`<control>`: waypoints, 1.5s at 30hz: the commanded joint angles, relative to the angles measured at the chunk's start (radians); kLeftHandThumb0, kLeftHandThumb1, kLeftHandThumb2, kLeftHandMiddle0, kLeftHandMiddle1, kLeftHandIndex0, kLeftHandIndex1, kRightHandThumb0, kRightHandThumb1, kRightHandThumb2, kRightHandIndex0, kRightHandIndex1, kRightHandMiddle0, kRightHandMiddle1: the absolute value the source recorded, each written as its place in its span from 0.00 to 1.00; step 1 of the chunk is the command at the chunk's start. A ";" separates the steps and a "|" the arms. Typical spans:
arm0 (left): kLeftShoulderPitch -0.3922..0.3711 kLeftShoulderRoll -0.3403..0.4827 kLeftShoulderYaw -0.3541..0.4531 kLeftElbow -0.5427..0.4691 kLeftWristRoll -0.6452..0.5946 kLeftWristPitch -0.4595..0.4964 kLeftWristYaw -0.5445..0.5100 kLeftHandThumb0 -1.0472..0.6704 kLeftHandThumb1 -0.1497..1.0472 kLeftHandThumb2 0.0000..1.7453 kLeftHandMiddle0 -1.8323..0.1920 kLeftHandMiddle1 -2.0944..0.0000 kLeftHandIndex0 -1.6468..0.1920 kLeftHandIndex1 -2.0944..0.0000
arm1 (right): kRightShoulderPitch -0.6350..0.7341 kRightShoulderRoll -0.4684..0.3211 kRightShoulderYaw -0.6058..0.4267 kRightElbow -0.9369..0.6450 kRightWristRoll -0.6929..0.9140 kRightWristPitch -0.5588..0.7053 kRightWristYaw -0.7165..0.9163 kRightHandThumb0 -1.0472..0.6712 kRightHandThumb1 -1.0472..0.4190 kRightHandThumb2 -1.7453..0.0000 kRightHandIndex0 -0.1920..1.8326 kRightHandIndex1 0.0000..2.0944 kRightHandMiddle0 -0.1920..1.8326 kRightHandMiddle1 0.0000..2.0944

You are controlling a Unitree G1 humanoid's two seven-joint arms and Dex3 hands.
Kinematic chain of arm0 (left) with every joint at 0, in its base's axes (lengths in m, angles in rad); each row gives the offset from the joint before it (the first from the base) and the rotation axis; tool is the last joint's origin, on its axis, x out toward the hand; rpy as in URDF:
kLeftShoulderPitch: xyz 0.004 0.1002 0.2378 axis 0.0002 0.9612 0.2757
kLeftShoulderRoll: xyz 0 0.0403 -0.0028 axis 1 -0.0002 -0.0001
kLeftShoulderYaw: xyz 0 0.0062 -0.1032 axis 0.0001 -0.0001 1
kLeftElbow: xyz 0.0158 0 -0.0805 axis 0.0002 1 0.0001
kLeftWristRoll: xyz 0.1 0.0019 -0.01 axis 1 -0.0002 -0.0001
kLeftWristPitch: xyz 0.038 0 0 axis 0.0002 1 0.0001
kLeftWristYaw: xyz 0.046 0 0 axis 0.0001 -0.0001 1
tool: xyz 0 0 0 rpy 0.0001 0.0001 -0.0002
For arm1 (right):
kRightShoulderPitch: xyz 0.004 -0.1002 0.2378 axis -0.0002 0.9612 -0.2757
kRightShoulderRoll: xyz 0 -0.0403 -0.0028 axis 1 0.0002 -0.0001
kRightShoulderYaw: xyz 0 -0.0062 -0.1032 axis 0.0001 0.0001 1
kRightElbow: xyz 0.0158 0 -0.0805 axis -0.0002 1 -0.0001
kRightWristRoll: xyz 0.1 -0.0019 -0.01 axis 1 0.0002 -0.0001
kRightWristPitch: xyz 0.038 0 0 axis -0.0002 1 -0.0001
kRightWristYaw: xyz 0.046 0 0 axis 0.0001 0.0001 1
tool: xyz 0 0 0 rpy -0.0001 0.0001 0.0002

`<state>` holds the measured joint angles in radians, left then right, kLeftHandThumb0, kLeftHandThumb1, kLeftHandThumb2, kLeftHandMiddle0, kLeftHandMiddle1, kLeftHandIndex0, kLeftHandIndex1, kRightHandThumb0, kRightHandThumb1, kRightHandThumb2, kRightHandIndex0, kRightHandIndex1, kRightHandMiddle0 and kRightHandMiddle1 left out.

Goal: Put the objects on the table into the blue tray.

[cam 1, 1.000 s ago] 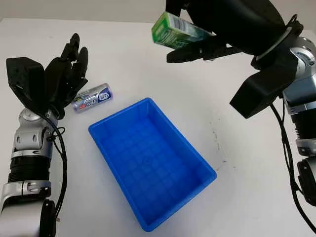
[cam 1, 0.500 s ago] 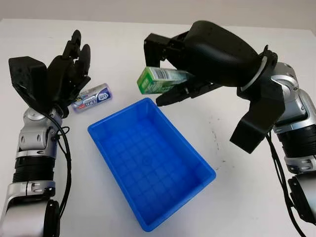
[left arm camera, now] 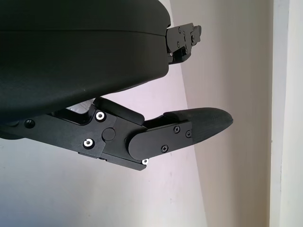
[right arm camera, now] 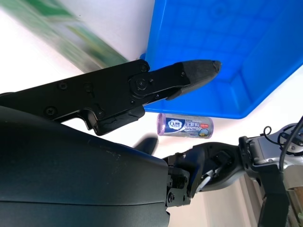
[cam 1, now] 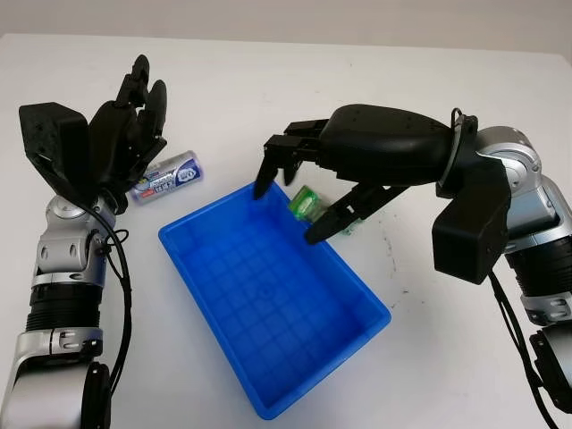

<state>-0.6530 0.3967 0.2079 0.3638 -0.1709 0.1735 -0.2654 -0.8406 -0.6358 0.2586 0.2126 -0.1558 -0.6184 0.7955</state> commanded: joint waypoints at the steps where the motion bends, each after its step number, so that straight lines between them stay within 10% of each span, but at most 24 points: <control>1: 0.003 -0.002 -0.007 -0.005 0.008 0.002 0.006 0.17 1.00 0.36 1.00 1.00 1.00 1.00 | -0.011 -0.001 -0.016 -0.016 0.000 -0.016 -0.008 0.19 0.00 0.89 0.01 0.14 0.00 0.08; 17: -0.012 -0.023 -0.004 0.033 0.009 -0.036 0.007 0.19 1.00 0.35 1.00 1.00 1.00 1.00 | -0.072 -0.004 -0.063 0.062 -0.034 -0.048 -0.083 0.23 0.00 0.90 0.05 0.09 0.02 0.07; 30: -0.002 -0.005 0.002 0.028 0.008 -0.030 -0.009 0.18 1.00 0.36 1.00 1.00 1.00 1.00 | -0.147 -0.085 -0.171 0.179 -0.252 0.421 -0.316 0.18 0.06 0.98 0.14 0.09 0.13 0.10; 45: -0.018 0.013 0.006 0.064 0.006 -0.052 -0.047 0.19 1.00 0.36 1.00 1.00 1.00 1.00 | 0.111 -0.071 -0.124 -0.052 -0.318 0.549 -0.345 0.26 0.10 0.97 0.20 0.09 0.17 0.09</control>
<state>-0.6540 0.3950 0.2086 0.4262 -0.1633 0.1346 -0.3068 -0.7452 -0.7100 0.1323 0.1839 -0.4708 -0.0626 0.4579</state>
